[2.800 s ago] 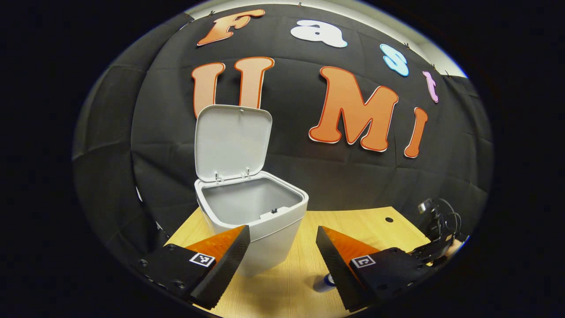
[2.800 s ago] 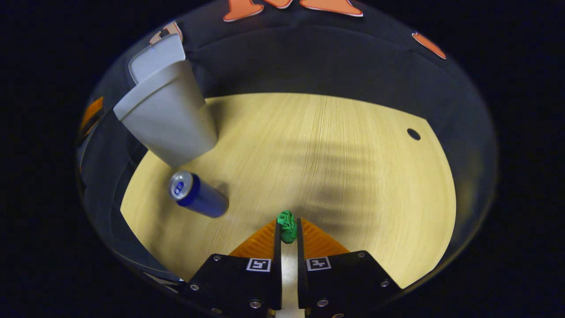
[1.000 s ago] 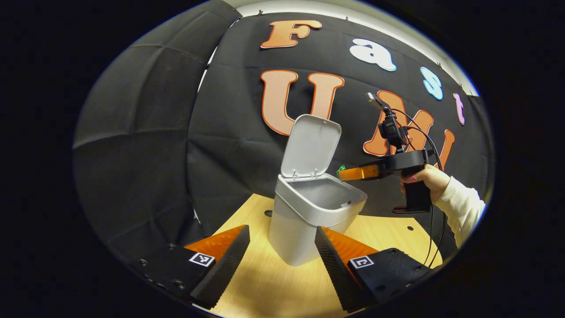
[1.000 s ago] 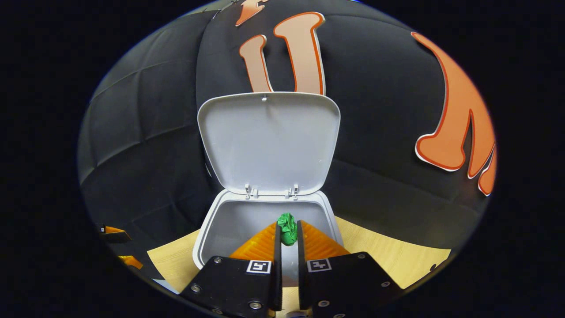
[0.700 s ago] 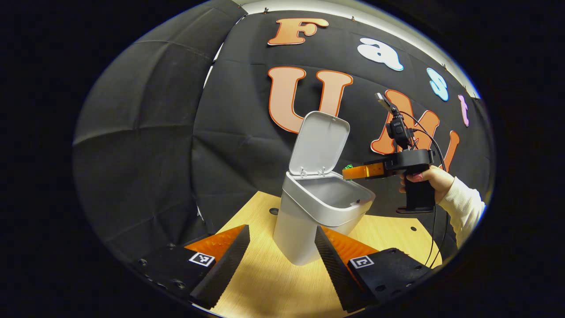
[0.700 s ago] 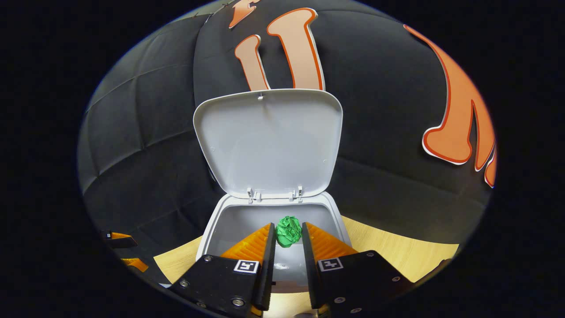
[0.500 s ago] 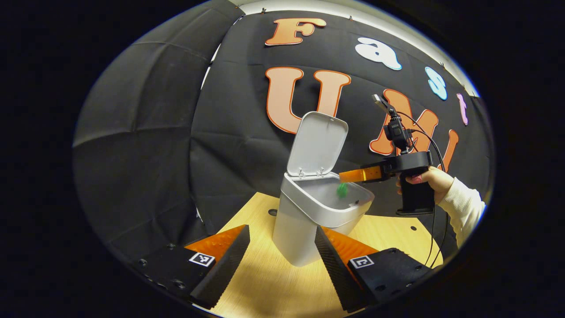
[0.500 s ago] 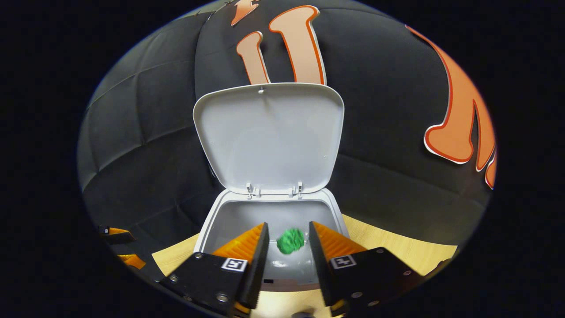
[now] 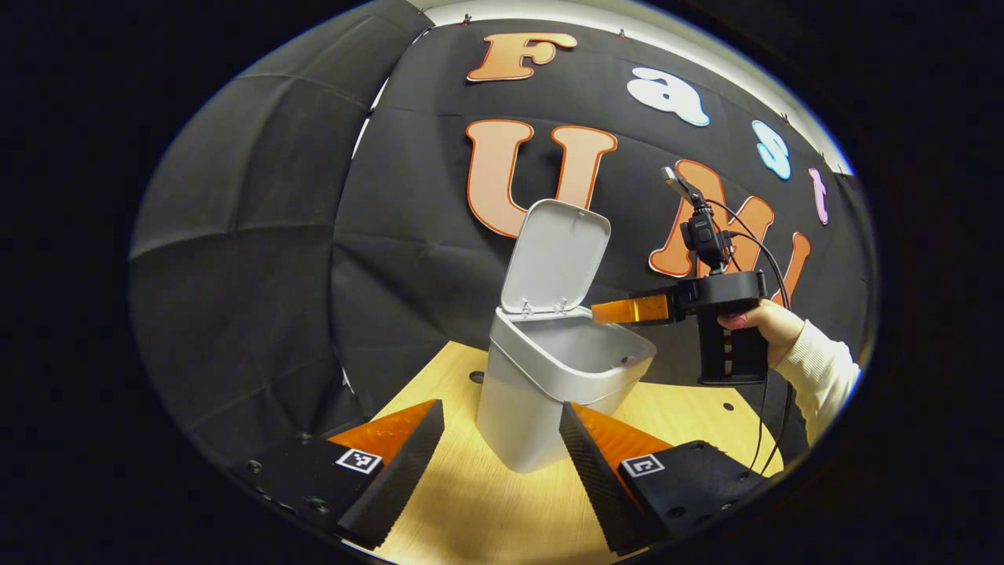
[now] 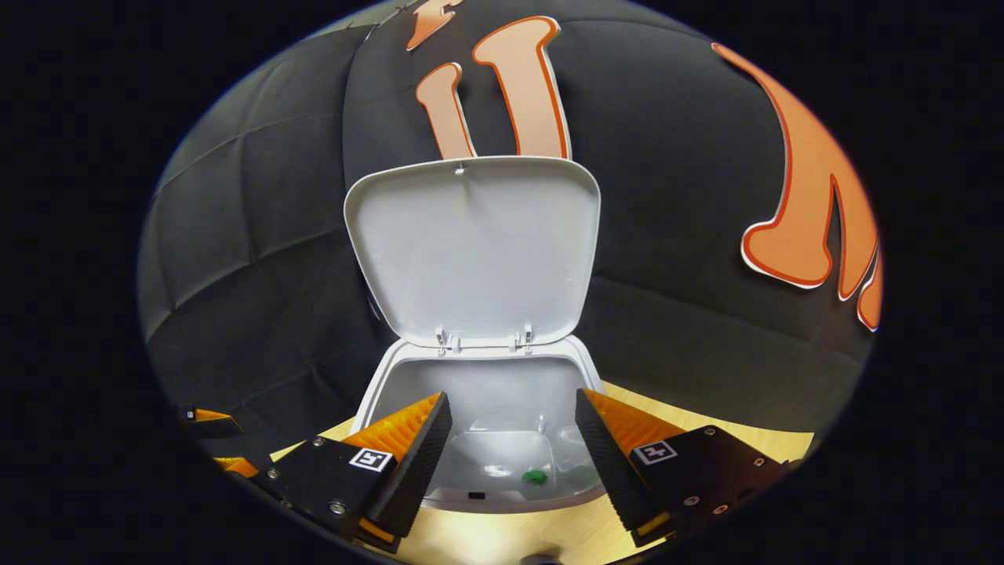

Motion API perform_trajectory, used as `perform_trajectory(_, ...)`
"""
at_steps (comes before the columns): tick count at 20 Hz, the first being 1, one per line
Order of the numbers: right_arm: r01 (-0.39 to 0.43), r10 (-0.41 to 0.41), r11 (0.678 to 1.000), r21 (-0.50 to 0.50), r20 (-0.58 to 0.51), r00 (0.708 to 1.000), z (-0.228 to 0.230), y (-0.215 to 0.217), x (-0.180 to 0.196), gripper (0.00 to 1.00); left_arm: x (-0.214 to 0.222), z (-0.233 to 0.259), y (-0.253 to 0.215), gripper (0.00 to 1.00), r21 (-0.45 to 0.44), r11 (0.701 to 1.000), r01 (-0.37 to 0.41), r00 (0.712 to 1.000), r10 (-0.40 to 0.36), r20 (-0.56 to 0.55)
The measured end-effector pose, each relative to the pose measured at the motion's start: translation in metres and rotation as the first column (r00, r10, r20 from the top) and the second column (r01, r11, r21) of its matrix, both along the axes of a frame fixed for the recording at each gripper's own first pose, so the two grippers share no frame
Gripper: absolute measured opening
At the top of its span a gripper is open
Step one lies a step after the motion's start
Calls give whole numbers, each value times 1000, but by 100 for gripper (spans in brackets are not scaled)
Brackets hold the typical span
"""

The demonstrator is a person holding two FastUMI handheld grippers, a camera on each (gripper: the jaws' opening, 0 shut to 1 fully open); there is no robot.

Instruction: Press the lid of the desktop garbage bin to open it, pick up the crumpled paper on the desktop and throw it into the bin, then pick up the pop can on the desktop and drop it into the bin, and finally close the garbage bin lid.

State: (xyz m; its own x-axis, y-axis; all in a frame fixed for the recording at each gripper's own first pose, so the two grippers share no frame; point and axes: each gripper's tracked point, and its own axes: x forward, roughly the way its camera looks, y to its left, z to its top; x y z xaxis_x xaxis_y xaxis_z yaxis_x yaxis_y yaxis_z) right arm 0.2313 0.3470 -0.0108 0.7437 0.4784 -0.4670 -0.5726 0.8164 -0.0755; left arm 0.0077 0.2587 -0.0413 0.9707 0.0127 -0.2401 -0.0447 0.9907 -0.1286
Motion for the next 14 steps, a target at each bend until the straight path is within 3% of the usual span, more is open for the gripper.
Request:
perform_trajectory(7,53,-56,997,51,65,996,36,-54,-19,95,6,2,-41,95,-10,997,70,998,-70,3)
perform_trajectory(13,137,-151,983,119,124,981,69,-135,-51,95,16,-19,-102,95,-22,983,181,983,-182,-32)
perform_trajectory(14,156,-172,979,129,130,976,72,-151,-58,100,16,-28,-113,95,-22,979,201,978,-202,-47)
